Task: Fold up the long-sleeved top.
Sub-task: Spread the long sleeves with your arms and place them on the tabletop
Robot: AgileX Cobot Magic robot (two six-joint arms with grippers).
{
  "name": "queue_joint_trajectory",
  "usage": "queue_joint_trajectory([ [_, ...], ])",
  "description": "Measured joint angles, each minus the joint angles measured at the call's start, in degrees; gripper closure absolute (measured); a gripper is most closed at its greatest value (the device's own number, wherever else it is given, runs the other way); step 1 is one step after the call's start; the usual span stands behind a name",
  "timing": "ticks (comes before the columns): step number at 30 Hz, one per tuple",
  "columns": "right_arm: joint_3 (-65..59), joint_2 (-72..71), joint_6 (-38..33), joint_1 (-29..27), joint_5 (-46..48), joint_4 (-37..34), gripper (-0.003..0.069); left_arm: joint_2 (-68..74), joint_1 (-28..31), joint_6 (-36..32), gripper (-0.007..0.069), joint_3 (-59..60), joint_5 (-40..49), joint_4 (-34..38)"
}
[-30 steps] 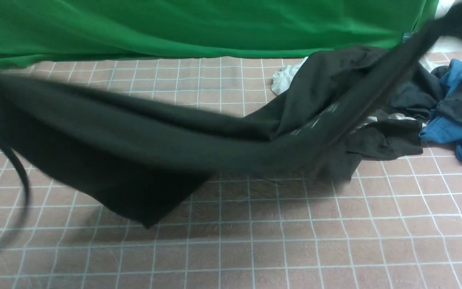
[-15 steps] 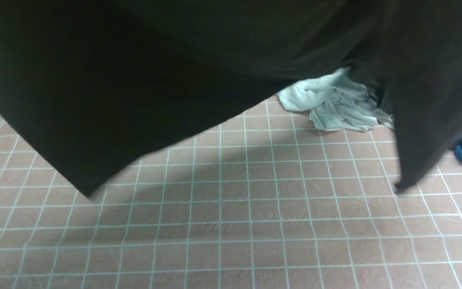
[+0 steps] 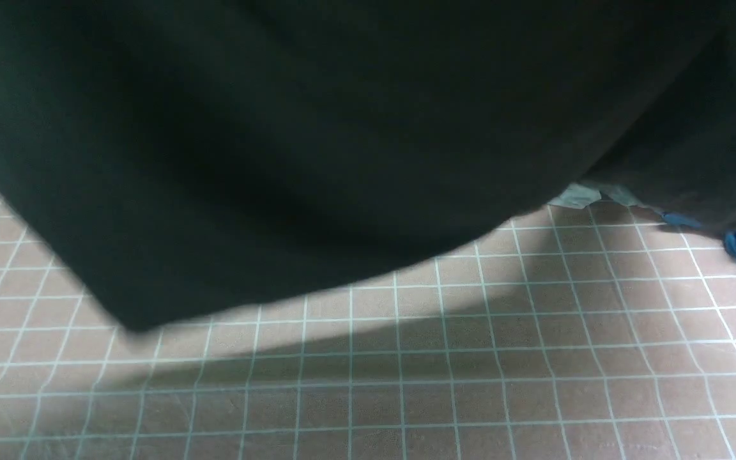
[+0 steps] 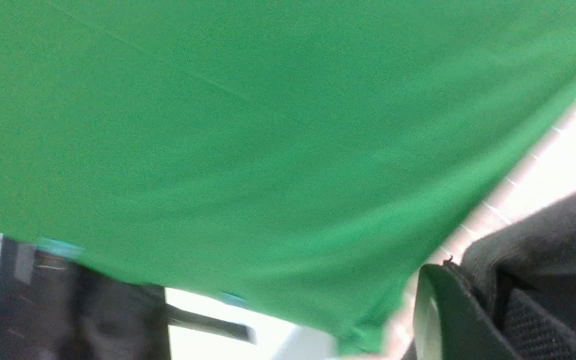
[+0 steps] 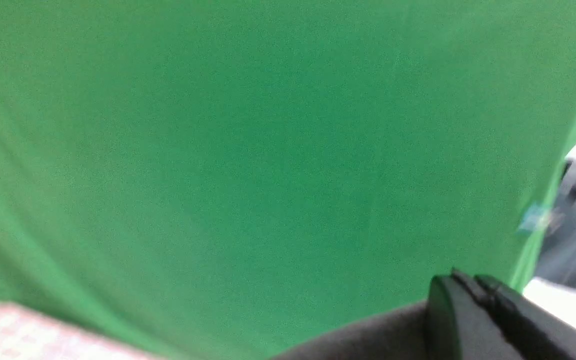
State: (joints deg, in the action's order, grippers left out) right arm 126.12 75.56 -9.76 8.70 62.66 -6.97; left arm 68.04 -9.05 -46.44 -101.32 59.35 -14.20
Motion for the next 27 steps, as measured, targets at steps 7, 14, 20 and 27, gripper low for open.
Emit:
queue_joint_trajectory([
  [7, -1.1, 14.4, -0.4, 0.0, -9.7, -0.5, 0.0625, 12.6, 4.3, 7.2, 0.0587, 0.4, -8.5, 0.2],
  [14, -0.4, 17.9, -5.5, 0.0, -39.1, -7.2, 0.0625, 16.0, 13.2, 13.8, 0.0587, -5.1, -32.4, -0.3],
  [20, 10.5, 13.8, -10.3, 0.0, -45.5, -10.6, 0.0625, 12.0, 12.3, 11.3, 0.0587, -19.2, -35.8, 2.9],
  [27, 8.2, 10.8, -13.4, 0.0, -28.5, -10.7, 0.0625, 5.0, 6.2, -0.5, 0.0587, -12.1, -21.6, 4.2],
])
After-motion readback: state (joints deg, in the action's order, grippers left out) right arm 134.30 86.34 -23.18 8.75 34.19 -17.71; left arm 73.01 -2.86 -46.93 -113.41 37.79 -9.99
